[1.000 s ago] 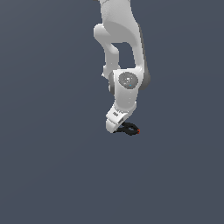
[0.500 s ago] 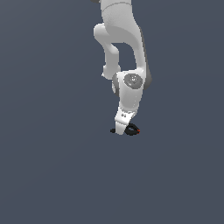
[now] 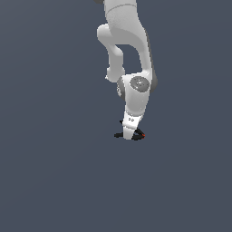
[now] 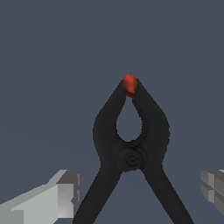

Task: Pick up the object and move it to a goal position.

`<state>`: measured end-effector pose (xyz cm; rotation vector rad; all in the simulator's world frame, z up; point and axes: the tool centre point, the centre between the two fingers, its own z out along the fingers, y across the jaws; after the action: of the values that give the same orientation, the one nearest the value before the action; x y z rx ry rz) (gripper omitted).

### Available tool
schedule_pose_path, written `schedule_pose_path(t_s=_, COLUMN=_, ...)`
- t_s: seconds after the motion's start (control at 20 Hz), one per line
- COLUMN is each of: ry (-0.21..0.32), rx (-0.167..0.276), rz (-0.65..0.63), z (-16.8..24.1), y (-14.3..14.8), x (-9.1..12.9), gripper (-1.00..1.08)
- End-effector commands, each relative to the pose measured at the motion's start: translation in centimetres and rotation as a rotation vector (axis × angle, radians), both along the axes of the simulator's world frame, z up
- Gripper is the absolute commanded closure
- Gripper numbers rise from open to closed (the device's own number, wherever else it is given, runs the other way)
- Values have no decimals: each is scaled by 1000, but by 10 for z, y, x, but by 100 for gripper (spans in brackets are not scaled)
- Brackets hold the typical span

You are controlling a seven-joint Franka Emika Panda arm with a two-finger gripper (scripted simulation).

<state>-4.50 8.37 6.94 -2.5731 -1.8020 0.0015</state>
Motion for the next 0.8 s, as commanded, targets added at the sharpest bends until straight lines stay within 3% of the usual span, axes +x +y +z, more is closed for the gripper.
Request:
schedule_pose_path(t_s=0.0, ry=0, rx=0, rz=0, z=0, y=0, x=0, gripper=-92)
schedule_pose_path(t_s=0.75, ry=-1, rx=0, rz=6, z=-49, y=0, x=-1, gripper=-92)
